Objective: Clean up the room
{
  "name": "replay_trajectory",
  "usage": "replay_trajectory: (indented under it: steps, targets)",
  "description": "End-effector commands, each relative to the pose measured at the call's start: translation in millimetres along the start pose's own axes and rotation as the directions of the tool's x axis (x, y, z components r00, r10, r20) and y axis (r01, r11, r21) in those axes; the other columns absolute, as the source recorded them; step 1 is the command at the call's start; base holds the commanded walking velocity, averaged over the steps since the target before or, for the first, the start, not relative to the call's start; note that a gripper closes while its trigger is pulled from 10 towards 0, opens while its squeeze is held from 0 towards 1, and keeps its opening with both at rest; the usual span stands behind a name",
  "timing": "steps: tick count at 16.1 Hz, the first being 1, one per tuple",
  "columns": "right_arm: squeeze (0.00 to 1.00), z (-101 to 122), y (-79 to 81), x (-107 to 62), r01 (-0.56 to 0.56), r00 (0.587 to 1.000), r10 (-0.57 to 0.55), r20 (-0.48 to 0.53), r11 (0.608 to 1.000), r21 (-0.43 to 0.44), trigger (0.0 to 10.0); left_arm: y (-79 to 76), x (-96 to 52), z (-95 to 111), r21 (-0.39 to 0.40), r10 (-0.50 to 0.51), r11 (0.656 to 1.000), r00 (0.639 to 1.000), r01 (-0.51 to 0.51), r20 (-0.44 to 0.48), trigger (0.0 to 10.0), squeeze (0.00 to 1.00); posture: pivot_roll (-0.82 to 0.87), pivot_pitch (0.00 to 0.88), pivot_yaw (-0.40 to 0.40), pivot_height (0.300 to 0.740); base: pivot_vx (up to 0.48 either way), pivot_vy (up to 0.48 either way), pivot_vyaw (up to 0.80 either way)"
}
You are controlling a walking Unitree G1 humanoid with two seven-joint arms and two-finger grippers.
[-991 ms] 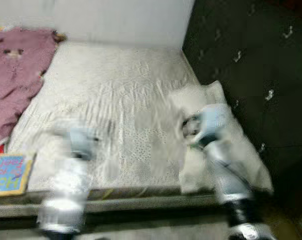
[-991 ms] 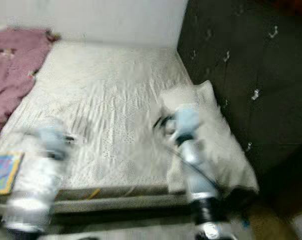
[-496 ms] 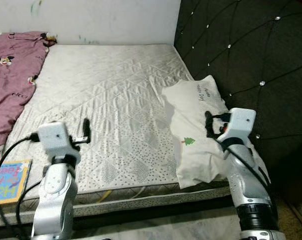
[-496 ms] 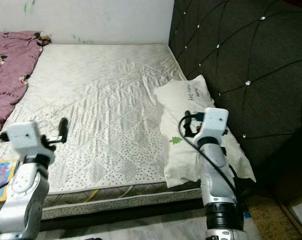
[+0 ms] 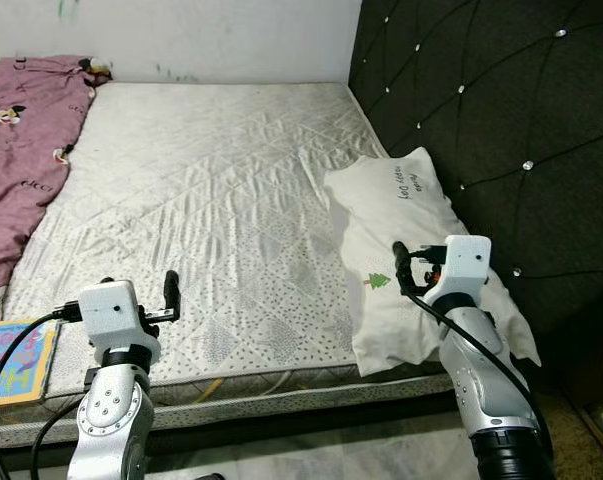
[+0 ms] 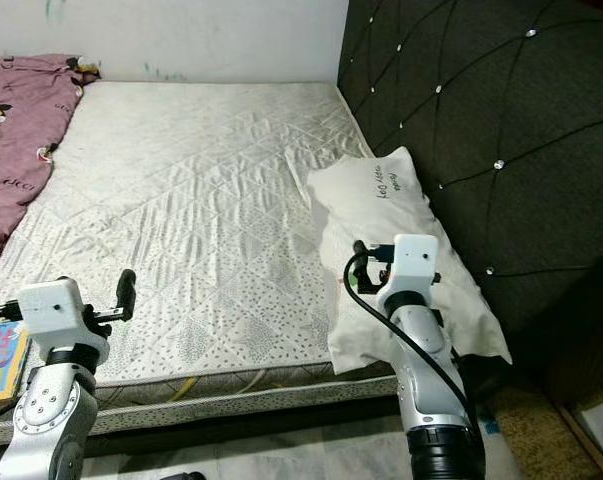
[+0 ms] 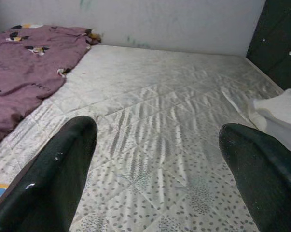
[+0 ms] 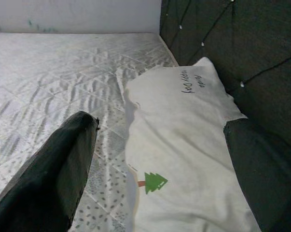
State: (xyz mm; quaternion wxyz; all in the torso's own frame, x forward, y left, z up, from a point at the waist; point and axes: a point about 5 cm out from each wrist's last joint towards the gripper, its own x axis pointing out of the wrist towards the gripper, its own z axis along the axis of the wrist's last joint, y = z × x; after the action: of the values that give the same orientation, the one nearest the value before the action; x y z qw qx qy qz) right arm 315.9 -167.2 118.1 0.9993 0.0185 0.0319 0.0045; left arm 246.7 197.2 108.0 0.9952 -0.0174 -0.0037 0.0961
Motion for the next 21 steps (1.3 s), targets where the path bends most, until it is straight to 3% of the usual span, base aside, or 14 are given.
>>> replay_trajectory:
  steps: [1, 5, 7, 8, 10, 11, 15, 16, 18, 21]
  targets:
    - [0.00, 0.4, 1.6, -2.2, -0.013, 1.000, 0.013, -0.001, 1.000, 0.016, 10.0, -1.3, 1.3, 2.2, 0.006, -0.009, 1.000, 1.000, 0.009, 0.009, 10.0, 0.00, -0.02, 0.153, -0.050, 0.740, 0.000, 0.000, 0.00]
    - [0.00, -1.8, 4.7, -2.6, -0.041, 0.999, 0.041, -0.014, 0.999, 0.022, 10.0, -7.4, 4.6, 5.9, -0.015, -0.031, 0.999, 0.999, 0.031, 0.013, 10.0, 0.00, -0.02, 0.161, -0.054, 0.740, 0.000, 0.435, 0.00]
    - [0.00, 0.4, 9.2, -5.6, -0.069, 0.998, 0.068, 0.014, 0.991, 0.119, 10.0, -10.4, 3.8, 4.4, -0.031, -0.047, 0.998, 0.999, 0.047, 0.004, 10.0, 0.00, -0.02, 0.161, -0.054, 0.740, 0.000, 0.480, 0.00]
    - [0.00, -1.2, 10.5, -6.0, -0.070, 0.997, 0.071, -0.001, 0.991, 0.114, 10.0, -12.5, 3.3, 4.3, -0.036, -0.060, 0.998, 0.998, 0.060, 0.003, 10.0, 0.00, -0.02, 0.161, -0.054, 0.740, 0.000, 0.480, 0.00]
    - [0.00, -6.4, 12.1, -5.2, -0.031, 0.999, 0.031, -0.031, 1.000, 0.005, 10.0, -14.4, 2.9, 5.6, -0.041, -0.060, 0.997, 0.998, 0.060, 0.008, 10.0, 0.00, -0.02, 0.163, -0.058, 0.740, 0.000, 0.480, 0.00]
    - [0.00, -7.1, 17.0, -4.4, -0.062, 0.998, 0.061, -0.027, 0.998, -0.020, 10.0, -16.3, 2.5, 4.7, -0.047, -0.082, 0.996, 0.997, 0.082, 0.000, 10.0, 0.00, -0.02, 0.163, -0.058, 0.740, 0.000, 0.480, 0.00]
    - [0.00, -2.9, 27.9, -6.4, -0.126, 0.992, 0.126, 0.006, 0.992, -0.003, 10.0, -21.8, 2.5, 4.5, -0.060, -0.124, 0.990, 0.992, 0.124, -0.003, 10.0, 0.00, -0.02, 0.163, -0.055, 0.740, 0.000, 0.480, 0.00]
    - [0.00, -4.8, 26.1, -6.6, -0.103, 0.995, 0.103, 0.003, 0.993, -0.051, 10.0, -22.5, 3.9, 5.1, -0.058, -0.122, 0.991, 0.993, 0.122, 0.000, 10.0, 0.00, -0.03, 0.163, -0.055, 0.740, 0.000, 0.480, 0.00]
    - [0.00, -12.1, 23.0, -7.2, -0.105, 0.992, 0.105, -0.068, 0.994, -0.003, 10.0, -25.9, 6.6, 10.9, -0.063, -0.130, 0.989, 0.991, 0.131, 0.014, 10.0, 0.00, -0.02, 0.163, -0.058, 0.740, 0.000, 0.480, 0.00]
    - [0.00, -11.2, 24.4, -5.5, -0.122, 0.991, 0.122, -0.057, 0.992, -0.009, 10.0, -24.7, 6.9, 10.8, -0.054, -0.126, 0.990, 0.992, 0.127, 0.016, 10.0, 0.00, -0.02, 0.159, -0.059, 0.740, 0.000, 0.480, 0.00]
